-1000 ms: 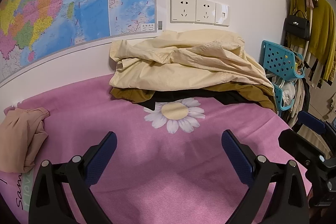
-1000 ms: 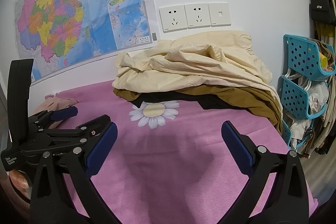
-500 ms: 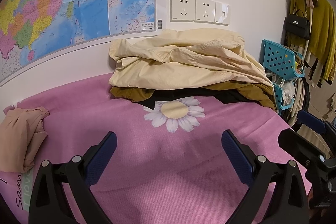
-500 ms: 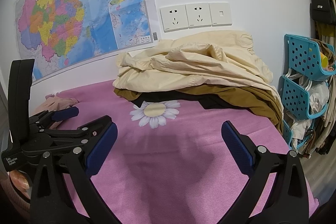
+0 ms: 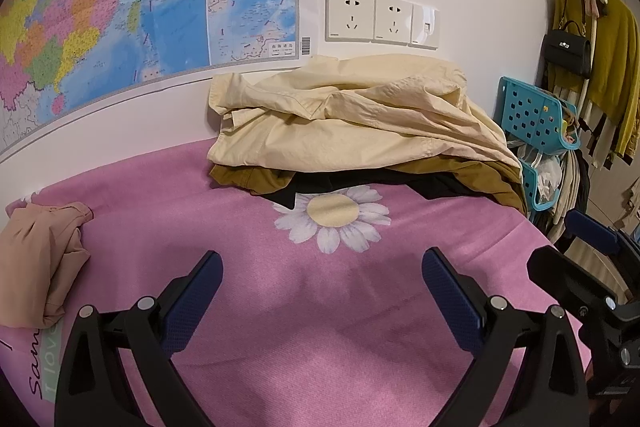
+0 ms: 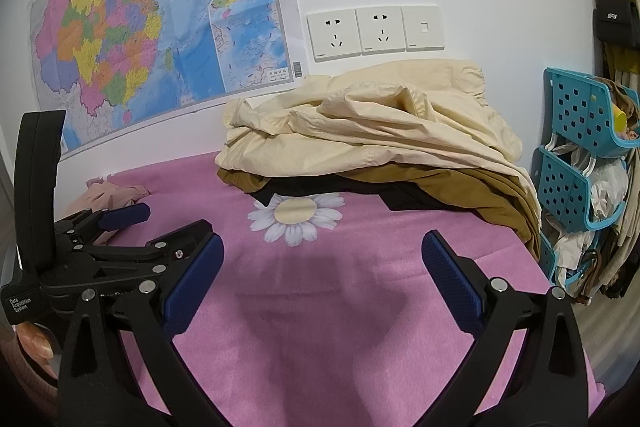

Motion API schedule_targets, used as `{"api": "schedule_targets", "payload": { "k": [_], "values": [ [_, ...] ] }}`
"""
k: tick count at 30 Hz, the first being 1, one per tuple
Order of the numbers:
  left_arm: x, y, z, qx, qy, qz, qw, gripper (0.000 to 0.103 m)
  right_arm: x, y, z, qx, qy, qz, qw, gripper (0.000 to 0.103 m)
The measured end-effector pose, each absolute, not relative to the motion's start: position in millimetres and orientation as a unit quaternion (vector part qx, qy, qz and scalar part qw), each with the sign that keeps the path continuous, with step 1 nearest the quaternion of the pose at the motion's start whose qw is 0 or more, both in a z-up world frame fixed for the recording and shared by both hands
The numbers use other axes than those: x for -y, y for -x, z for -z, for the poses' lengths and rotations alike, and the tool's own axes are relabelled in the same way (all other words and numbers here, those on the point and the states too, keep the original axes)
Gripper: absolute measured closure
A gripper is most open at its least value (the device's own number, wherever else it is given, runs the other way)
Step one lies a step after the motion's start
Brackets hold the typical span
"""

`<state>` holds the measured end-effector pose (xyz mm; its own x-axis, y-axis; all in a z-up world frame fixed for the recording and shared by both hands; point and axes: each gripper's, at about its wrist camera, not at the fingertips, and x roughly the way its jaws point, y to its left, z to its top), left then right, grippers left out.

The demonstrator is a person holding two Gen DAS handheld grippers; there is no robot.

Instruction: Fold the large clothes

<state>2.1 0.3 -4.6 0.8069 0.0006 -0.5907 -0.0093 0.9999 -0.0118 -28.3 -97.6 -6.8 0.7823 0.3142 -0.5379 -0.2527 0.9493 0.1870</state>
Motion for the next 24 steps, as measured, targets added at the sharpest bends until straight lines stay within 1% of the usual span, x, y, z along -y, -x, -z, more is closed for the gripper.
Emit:
{"api": "schedule_targets", "payload": {
  "k": [24],
  "values": [
    [-3.6,-5.0,5.6,-0.317,0.018,-0.002,0.948,0.007,92.8,20.8,5.6,-0.289,-0.043,-0.16,0.943,0.005]
  ]
}}
